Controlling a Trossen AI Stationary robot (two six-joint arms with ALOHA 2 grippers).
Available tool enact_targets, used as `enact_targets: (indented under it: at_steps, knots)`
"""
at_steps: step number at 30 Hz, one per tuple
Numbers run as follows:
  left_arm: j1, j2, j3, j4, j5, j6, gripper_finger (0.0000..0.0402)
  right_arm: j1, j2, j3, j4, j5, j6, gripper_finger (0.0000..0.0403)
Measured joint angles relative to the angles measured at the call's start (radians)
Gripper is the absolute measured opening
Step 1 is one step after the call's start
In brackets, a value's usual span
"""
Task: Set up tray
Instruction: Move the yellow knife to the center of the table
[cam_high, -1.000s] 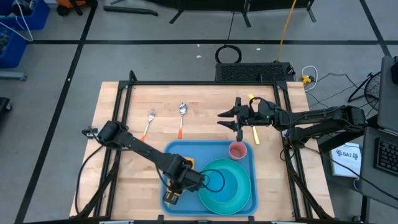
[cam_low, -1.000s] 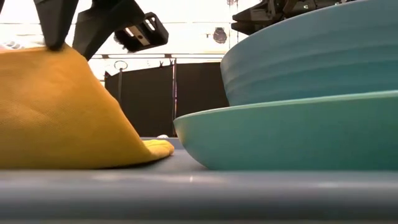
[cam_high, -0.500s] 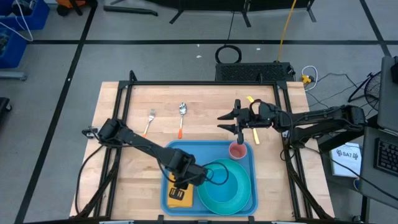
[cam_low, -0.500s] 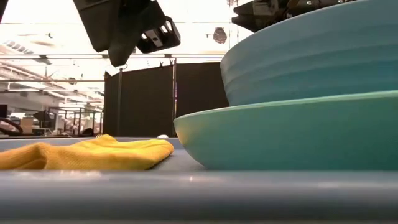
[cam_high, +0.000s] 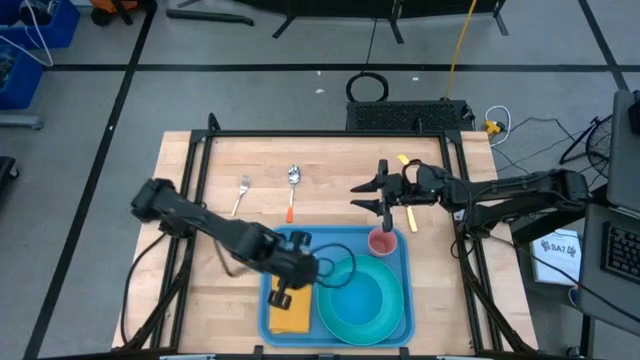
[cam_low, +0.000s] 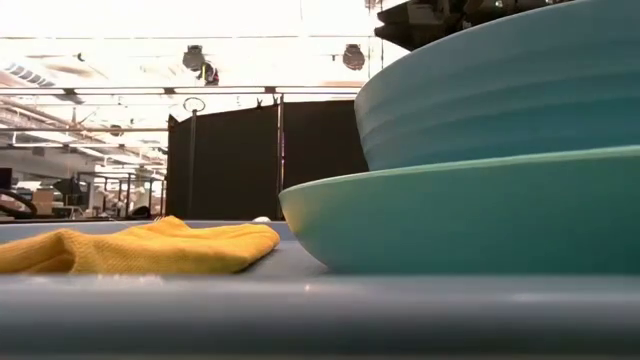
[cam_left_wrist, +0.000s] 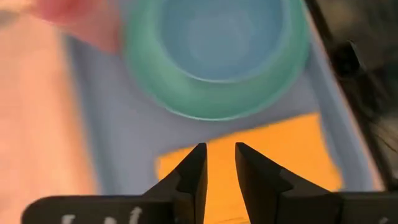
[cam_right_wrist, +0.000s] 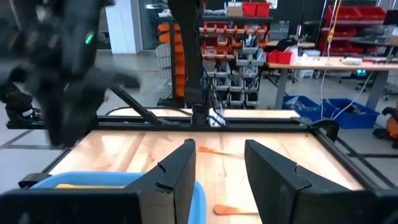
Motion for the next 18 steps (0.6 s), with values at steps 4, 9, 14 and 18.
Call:
enact_targets:
  at_steps: [4,9,14,18]
  knots:
    - [0.002,-0.119,-0.050,0.003,-0.134,-0.004,0.0088,0.000,-0.066,0.000,-0.048,0.002,-0.018,0.0132]
    - [0.008,-0.309,-0.249,0.100,-0.256,-0.001,0.0088,-0.015,-0.206,0.000,-0.186,0.091,-0.050,0.0132]
    - [0.045,-0.518,-0.548,0.385,-0.267,0.046,0.0088,-0.059,-0.343,0.001,-0.329,0.246,-0.009,0.0132]
    - [0.087,-0.655,-0.739,0.532,-0.251,0.063,0.0088,-0.117,-0.376,0.061,-0.563,0.302,0.041,0.0132]
